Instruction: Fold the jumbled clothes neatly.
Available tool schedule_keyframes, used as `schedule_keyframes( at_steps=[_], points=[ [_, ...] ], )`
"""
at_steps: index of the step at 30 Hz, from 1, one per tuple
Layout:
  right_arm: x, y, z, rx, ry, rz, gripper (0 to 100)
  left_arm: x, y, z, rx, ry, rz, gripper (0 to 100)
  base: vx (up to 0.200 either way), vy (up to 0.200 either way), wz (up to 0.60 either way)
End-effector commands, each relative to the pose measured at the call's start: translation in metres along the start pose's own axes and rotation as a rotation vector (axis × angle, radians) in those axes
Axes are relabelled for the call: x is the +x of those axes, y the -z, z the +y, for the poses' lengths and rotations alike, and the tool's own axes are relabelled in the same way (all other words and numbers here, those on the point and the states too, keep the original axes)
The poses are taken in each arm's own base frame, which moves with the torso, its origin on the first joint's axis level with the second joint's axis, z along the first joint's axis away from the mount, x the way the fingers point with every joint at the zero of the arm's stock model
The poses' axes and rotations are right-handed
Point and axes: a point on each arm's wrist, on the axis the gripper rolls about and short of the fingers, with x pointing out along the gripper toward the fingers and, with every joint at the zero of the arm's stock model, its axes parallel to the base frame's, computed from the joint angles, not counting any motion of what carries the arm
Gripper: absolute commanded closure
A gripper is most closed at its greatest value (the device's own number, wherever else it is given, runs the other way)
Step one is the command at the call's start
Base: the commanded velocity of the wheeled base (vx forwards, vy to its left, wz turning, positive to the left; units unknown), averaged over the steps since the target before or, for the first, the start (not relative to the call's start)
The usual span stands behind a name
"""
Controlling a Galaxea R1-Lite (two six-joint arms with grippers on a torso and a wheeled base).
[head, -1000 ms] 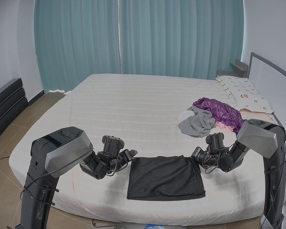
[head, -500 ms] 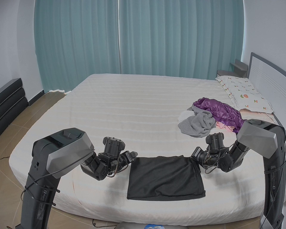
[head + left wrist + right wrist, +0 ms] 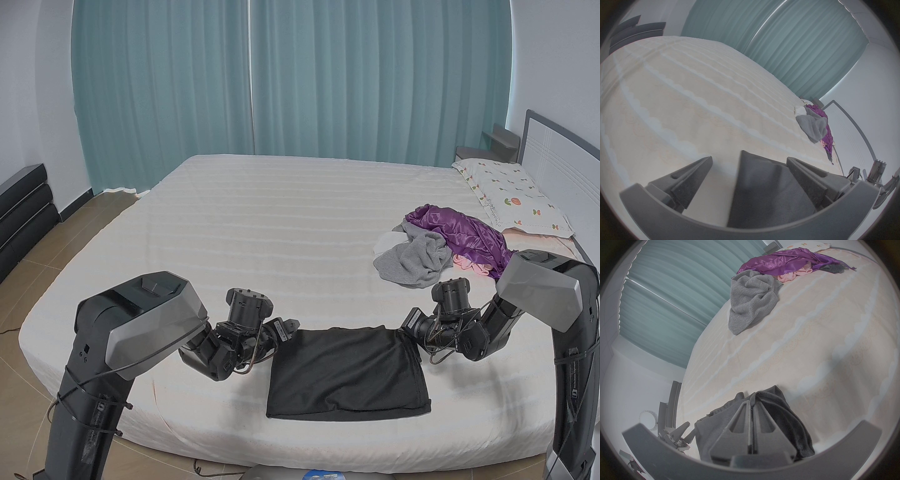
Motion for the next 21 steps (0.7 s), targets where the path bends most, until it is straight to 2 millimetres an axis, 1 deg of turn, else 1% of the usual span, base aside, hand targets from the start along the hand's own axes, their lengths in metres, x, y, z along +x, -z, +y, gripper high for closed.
schedule_keyframes(
  at_steps=[1, 16, 17, 21],
  points=[
    [0.0001, 0.0004, -0.0001, 0.001, 0.0, 0.001, 100, 0.0068, 0.005, -0.0088, 0.009, 0.02, -0.001, 0, 0.0, 0.0, 0.0],
    [-0.0003, 0.0, 0.0004, -0.001, -0.002, -0.001, 100, 0.0101, 0.0068, -0.014, 0.012, 0.028, -0.008, 0, 0.0, 0.0, 0.0],
    [0.0001, 0.0003, 0.0, -0.001, -0.001, 0.0, 100, 0.0101, 0.0068, -0.014, 0.012, 0.028, -0.008, 100, 0.0, 0.0, 0.0],
    [-0.0003, 0.0, 0.0004, -0.001, -0.001, -0.002, 100, 0.0101, 0.0067, -0.014, 0.011, 0.027, -0.009, 100, 0.0, 0.0, 0.0]
  ],
)
